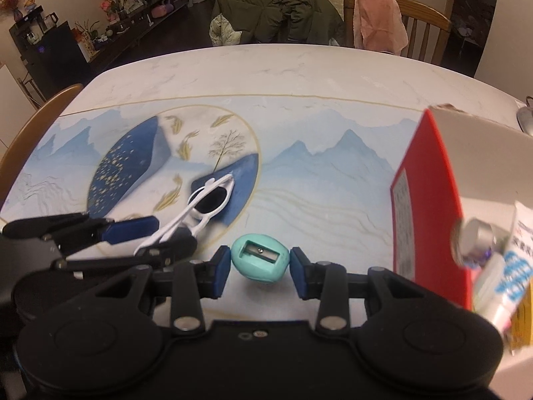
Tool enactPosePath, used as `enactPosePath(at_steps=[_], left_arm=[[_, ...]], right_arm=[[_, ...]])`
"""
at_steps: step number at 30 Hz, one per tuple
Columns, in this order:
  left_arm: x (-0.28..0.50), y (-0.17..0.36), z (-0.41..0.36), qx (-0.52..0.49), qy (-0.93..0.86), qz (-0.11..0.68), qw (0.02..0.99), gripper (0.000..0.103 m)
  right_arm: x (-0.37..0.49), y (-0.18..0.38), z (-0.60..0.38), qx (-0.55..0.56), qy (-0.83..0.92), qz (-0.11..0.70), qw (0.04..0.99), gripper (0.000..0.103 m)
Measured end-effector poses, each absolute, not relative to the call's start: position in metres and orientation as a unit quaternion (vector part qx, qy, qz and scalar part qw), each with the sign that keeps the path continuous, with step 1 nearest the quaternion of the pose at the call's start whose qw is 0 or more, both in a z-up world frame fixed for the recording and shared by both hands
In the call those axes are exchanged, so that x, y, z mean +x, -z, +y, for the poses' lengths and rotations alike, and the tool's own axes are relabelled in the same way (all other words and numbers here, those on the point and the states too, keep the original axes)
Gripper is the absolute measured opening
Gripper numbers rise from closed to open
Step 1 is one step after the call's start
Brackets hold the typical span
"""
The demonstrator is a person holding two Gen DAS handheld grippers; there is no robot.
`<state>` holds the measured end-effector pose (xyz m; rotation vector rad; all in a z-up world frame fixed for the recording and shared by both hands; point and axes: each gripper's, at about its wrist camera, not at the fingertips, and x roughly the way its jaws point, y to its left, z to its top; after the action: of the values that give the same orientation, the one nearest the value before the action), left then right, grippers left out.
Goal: Organize rigid objects
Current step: 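Grasp the white sunglasses with left tool while right tool grasps the teal sharpener, then carry the sunglasses and teal sharpener into the red box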
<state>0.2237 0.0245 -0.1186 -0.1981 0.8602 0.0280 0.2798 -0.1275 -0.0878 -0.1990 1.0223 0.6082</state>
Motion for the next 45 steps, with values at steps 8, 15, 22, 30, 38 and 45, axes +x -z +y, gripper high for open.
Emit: enactPosePath(at_steps=[8, 15, 22, 30, 38, 45], left_arm=[[0.203, 0.096, 0.010, -0.095, -0.008, 0.400, 0.912, 0.040], [0.198, 0.076, -0.004, -0.088, -0.009, 0.382, 0.920, 0.039], [0.202, 0.053, -0.021, -0.093, -0.002, 0.367, 0.926, 0.038], [0.210, 0.021, -0.057, -0.101, 0.022, 0.354, 0.930, 0.038], [0.229, -0.015, -0.102, -0.091, 0.051, 0.326, 0.940, 0.038], [0.252, -0.037, -0.142, -0.078, 0.071, 0.301, 0.948, 0.038]], right_arm=[[0.248, 0.064, -0.151, -0.086, -0.291, 0.466, 0.831, 0.037], [0.230, 0.041, -0.178, -0.076, -0.288, 0.446, 0.844, 0.037], [0.228, 0.021, -0.213, -0.069, -0.279, 0.424, 0.859, 0.037], [0.246, 0.015, -0.265, -0.056, -0.248, 0.413, 0.875, 0.037], [0.272, 0.019, -0.321, -0.042, -0.215, 0.411, 0.885, 0.037], [0.290, 0.024, -0.361, -0.035, -0.193, 0.410, 0.891, 0.037]])
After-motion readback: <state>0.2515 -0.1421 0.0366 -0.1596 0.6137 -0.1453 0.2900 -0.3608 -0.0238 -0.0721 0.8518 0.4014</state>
